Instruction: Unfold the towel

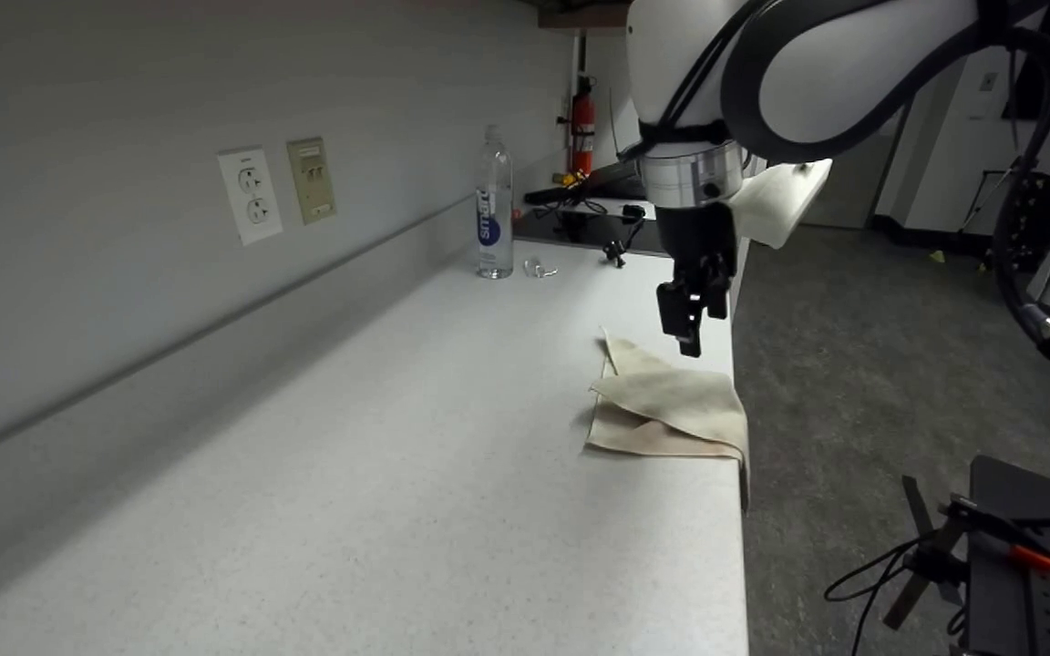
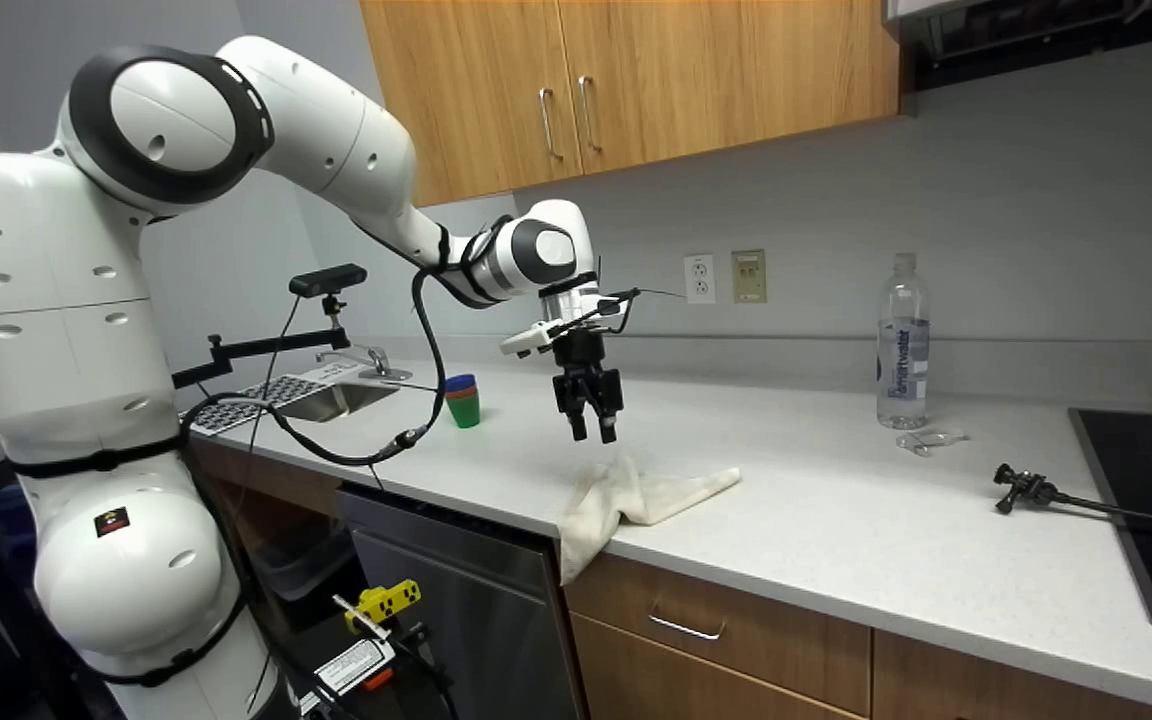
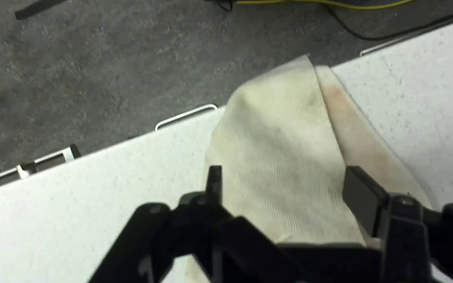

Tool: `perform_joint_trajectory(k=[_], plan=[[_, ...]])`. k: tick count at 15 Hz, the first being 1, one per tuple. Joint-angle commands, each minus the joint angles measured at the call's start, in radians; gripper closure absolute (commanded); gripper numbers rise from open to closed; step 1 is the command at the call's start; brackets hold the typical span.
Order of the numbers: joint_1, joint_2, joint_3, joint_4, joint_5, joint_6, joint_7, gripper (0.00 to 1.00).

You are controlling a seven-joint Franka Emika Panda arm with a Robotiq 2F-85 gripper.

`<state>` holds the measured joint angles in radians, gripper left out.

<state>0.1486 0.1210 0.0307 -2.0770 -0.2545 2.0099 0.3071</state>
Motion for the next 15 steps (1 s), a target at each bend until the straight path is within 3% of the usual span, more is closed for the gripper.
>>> perform_joint_trajectory(k=[1, 7, 15], plan=[[-0.034, 0.005, 0.008, -0.013, 0.029, 0.158, -0.074, 0.53], [-0.081, 0.085, -0.016, -0.002, 0.077, 0.342, -0.121, 0.98], [-0.116, 0.198, -0.031, 0.022, 0.137, 0.443, -0.133, 1.00]])
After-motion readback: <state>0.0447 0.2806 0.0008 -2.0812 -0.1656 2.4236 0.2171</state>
